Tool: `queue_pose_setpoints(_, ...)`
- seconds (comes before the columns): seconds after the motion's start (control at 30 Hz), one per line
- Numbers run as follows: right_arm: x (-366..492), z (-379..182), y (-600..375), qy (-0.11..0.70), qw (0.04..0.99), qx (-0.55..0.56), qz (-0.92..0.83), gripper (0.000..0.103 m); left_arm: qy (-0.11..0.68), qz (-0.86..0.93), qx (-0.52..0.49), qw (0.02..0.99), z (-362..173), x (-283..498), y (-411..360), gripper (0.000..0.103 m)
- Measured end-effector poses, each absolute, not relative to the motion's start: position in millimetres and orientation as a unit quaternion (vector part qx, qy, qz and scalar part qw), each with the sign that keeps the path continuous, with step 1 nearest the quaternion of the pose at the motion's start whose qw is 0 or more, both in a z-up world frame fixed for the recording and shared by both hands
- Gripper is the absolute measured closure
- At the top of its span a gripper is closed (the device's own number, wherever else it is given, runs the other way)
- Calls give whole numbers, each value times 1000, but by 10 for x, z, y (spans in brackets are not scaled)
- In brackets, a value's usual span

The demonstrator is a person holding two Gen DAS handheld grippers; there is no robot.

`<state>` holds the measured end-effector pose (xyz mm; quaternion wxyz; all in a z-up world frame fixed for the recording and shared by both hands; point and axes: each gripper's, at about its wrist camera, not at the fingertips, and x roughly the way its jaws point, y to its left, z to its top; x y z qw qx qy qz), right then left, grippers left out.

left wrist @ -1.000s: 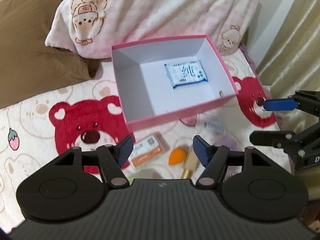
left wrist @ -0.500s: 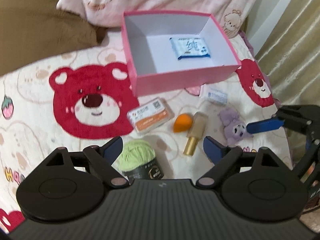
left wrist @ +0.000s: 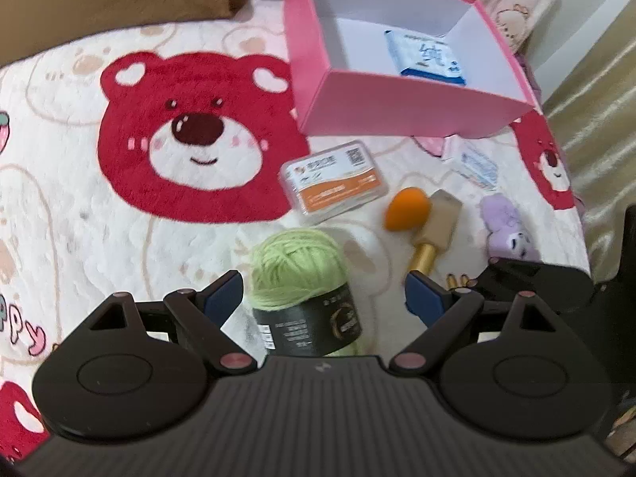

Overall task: Organize objects
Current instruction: 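Move the left tool to the green yarn skein and close on it, then lift the yarn skein with the left tool and carry it into the box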

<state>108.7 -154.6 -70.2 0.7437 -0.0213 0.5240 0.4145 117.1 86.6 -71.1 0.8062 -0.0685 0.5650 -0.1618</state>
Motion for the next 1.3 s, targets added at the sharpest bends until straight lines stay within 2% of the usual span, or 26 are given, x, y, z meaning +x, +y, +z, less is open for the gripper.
queue_pose_setpoints(0.4,993,-1098,-1415,496,761,-37,416,9,589,-136,-131,786,-1231,1062,975,16)
queue_pose_setpoints(0.5,990,-1206,-1405,492,769,-37,408,9,595,-128,-147,780,-1362,1000,936,22)
queue_pose_setpoints(0.53,1003,-1239,-1401,494,769,-36,405,9,595,-126,-145,780,-1386,982,922,30)
queue_pose_setpoints(0.57,1019,-1276,-1404,499,768,-34,401,9,593,-119,-140,784,-1395,960,905,34)
queue_pose_setpoints(0.63,1047,-1335,-1421,507,767,-28,391,10,581,-118,-135,794,-1371,916,891,38)
queue_pose_setpoints(0.7,1050,-1344,-1456,504,769,-22,392,25,573,-119,-139,799,-1350,885,902,42)
queue_pose_setpoints(0.8,1016,-1270,-1495,492,773,-28,400,31,560,-123,-159,803,-1311,842,944,44)
queue_pose_setpoints(1.3,854,-564,-1822,425,809,-52,403,32,481,-138,-167,849,-602,519,720,45)
